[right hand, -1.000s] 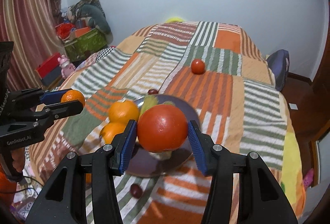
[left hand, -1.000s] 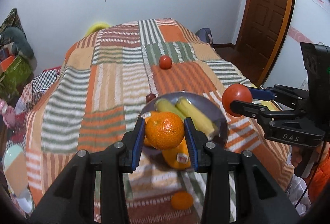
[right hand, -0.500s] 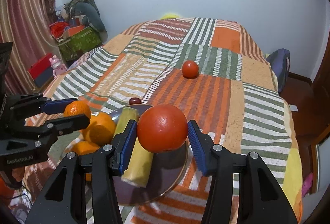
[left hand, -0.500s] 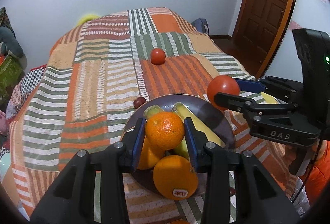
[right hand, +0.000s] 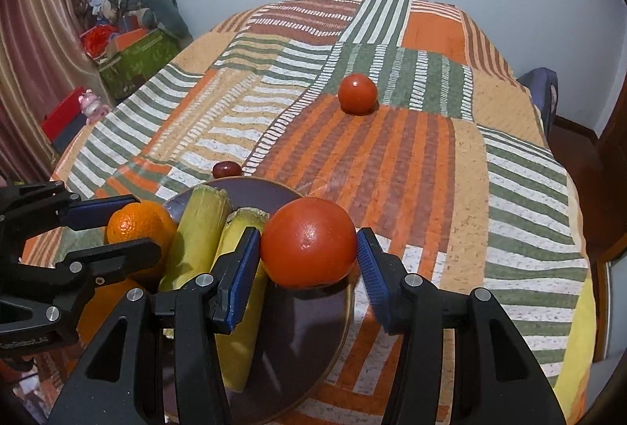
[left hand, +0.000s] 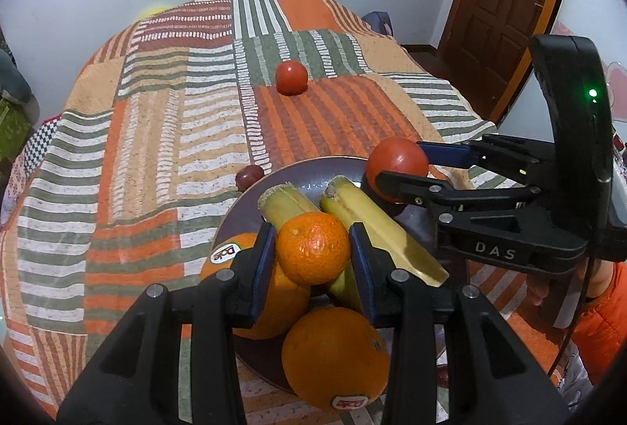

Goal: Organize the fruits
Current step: 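Place the tangerine on the plate with the left gripper while the right carries the tomato over it, then lower the red tomato onto the plate and open the right gripper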

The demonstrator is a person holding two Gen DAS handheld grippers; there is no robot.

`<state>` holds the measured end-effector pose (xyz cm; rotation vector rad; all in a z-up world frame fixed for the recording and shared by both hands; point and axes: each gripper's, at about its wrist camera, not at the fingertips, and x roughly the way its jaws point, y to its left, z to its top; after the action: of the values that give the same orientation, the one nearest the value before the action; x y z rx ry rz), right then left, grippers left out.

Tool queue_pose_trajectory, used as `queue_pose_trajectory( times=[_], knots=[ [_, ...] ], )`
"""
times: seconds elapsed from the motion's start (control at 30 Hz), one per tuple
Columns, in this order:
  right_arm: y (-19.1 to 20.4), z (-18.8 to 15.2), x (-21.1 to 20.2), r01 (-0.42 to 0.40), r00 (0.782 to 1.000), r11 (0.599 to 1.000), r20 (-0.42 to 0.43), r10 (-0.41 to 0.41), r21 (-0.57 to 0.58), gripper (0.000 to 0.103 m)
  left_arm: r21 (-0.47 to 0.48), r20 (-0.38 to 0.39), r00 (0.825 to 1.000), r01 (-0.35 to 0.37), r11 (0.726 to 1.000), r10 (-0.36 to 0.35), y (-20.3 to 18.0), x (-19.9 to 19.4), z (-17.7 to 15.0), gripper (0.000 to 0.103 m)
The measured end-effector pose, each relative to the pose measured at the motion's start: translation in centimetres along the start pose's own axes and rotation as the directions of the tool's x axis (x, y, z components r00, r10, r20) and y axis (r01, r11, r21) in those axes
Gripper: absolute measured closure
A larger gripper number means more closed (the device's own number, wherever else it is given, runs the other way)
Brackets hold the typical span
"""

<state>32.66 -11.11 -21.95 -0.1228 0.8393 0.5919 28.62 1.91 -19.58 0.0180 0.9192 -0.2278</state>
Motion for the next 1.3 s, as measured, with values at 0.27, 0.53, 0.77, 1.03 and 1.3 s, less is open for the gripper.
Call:
queue_pose_trajectory(
  times=[0.27, 0.53, 0.77, 1.03, 1.3],
  knots=[
    [0.0, 0.2, 0.0, -0.025, 1.000, 1.000, -0.015, 0.025, 0.001, 0.054, -0.003, 0.000, 1.000, 0.000, 1.000, 0.000, 0.0, 0.1, 0.1, 0.050],
    [0.6, 0.6, -0.6, -0.019, 1.000, 1.000, -0.007, 0.019, -0.019, 0.054, -0.009, 0.030, 0.999, -0.020, 1.000, 0.020, 0.6, -1.0, 0.2, 0.049],
    [0.7, 1.1, -1.5, -0.011, 1.000, 1.000, 0.019, 0.012, -0.015, 0.054, -0.048, 0.070, 0.996, -0.050, 0.998, 0.053, 2.2, -2.7, 0.5, 0.049],
    [0.1, 3.0, -2.9, 0.029, 0.996, 0.999, 0.079, -0.028, -0.017, 0.054, -0.077, 0.113, 0.987, -0.102, 0.992, 0.110, 4.6, -4.3, 2.1, 0.049],
    [-0.5, 6.7, -2.7, 0.062, 0.990, 0.997, 0.127, -0.056, -0.040, 0.054, -0.048, 0.147, 0.974, -0.166, 0.985, 0.171, 6.2, -4.5, 4.4, 0.049]
  ],
)
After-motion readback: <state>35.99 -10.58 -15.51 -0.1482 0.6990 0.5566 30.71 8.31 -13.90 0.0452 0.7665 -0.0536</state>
